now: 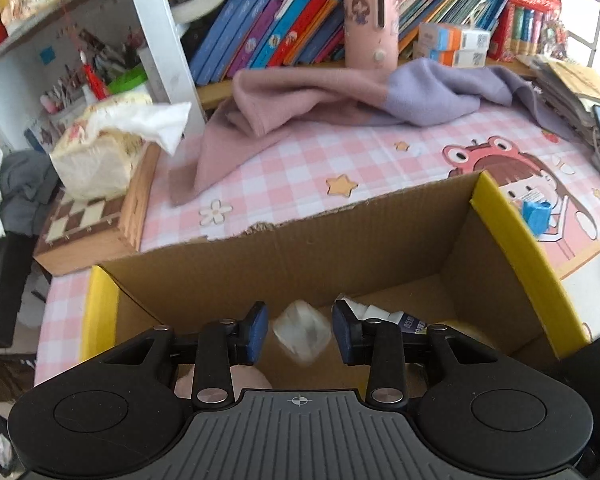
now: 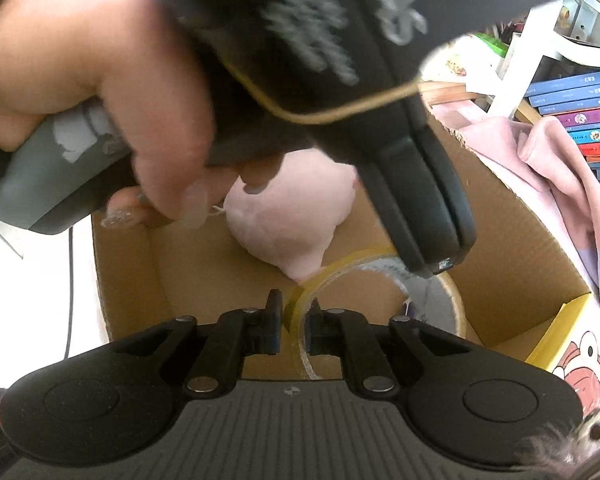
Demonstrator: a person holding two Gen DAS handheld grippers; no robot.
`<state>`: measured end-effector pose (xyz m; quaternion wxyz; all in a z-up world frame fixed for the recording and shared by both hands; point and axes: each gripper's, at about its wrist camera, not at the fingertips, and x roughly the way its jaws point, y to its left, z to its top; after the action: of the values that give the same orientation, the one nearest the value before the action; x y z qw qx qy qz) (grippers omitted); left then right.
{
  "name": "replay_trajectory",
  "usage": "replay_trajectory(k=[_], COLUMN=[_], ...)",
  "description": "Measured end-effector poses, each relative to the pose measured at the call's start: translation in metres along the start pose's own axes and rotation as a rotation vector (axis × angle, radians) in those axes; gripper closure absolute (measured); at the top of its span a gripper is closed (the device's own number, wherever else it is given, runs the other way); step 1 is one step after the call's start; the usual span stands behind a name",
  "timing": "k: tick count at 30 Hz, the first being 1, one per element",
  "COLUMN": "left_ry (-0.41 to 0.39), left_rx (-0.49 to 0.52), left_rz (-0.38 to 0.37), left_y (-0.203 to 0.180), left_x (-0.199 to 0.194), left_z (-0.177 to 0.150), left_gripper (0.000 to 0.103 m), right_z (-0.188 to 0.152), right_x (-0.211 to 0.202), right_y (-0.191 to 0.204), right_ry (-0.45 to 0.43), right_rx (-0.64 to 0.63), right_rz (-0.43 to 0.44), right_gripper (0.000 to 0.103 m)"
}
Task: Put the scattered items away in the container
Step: 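Lower the plug into the box while the right tool lowers the tape inside, then open the left tool to drop the plug while the right tool releases the tape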
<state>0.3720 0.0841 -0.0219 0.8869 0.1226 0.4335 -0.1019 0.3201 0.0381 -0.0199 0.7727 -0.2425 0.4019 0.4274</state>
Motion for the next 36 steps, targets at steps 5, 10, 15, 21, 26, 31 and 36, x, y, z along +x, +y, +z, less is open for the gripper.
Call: replay_trajectory(k=[5, 10, 15, 21, 26, 31, 36], left_ry=[-0.089, -0.19, -0.27, -0.325, -0.351, -0.356, -0.361], left_rx=[0.005, -0.084, -0.204, -0.256, -0.247, -0.268, -0.278], left_rz=[0.065, 0.099, 0.11, 0.13, 0.174, 0.2, 0.214], left_y=[0.004, 0.016, 0.024, 0.021, 0.014, 0.007, 0.003], left_x=[-0.033, -0.075, -0.113, -0.144, -0.158, -0.168, -0.181], left_z=[-0.001, -0.008, -0.016, -0.029, -0.041, -0.056, -0.073], left_gripper=[0.051, 0.04, 0.036, 0.033, 0.029, 0.028, 0.027], right_z=[-0.001, -0.004, 0.0, -0.003, -0.006, -0.014, -0.023], right_x=[-0.008, -0.022, -0.037, -0.052, -0.064, -0.083, -0.106], right_y=[0.0, 0.007, 0.003, -0.005, -0.004, 0.001, 0.008], right_ry=[-0.026, -0.055, -0.094, -0.124, -0.197, -0.262, -0.332], right_rx=[0.024, 0.032, 0.008, 0.047, 0.097, 0.122, 0.136], right_rz=[0.0, -0.033, -0.088, -0.136, -0.161, -0.18, -0.222], right_gripper=[0.075, 0.066, 0.043, 0.04, 0.04, 0.04, 0.04])
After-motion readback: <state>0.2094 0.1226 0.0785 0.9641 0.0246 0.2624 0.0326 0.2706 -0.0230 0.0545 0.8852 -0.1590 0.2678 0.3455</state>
